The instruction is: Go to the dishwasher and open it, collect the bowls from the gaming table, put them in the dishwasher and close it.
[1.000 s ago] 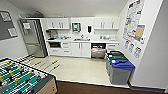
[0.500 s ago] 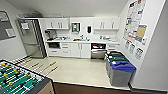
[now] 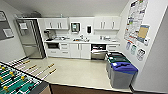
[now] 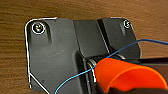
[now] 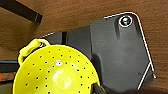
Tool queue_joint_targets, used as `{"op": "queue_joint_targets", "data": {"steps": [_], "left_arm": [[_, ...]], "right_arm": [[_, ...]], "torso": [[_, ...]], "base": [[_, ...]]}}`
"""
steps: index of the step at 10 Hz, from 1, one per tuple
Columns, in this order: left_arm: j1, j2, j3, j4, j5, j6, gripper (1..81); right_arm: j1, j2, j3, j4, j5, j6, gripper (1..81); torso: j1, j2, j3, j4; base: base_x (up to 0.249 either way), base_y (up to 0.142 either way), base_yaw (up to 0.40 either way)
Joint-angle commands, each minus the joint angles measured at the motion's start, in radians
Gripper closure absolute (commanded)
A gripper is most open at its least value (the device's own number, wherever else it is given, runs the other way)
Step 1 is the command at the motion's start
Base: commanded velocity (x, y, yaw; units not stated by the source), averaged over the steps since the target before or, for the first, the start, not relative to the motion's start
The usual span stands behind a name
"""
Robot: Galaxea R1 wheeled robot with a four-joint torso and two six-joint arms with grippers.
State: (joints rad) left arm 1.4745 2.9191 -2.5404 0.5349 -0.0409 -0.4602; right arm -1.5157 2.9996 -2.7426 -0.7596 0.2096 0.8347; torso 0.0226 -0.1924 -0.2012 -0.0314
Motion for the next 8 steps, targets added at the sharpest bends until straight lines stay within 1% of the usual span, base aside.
{"op": "queue_joint_targets", "data": {"steps": [1, 8], "left_arm": [[-0.05, -0.009, 0.006, -0.007, 0.039, 0.0, 81.1], [-0.05, -0.006, 0.006, -0.007, 0.039, 0.0, 81.1]], "right_arm": [[0.048, -0.005, 0.0, -0.01, -0.027, -0.002, 81.1], [0.047, -0.006, 0.0, -0.01, -0.027, -0.002, 81.1]], "torso": [[0.0, 0.0, 0.0, 0.0], [0.0, 0.0, 0.0, 0.0]], "base": [[0.123, 0.0, 0.0], [0.125, 0.0, 0.0]]}}
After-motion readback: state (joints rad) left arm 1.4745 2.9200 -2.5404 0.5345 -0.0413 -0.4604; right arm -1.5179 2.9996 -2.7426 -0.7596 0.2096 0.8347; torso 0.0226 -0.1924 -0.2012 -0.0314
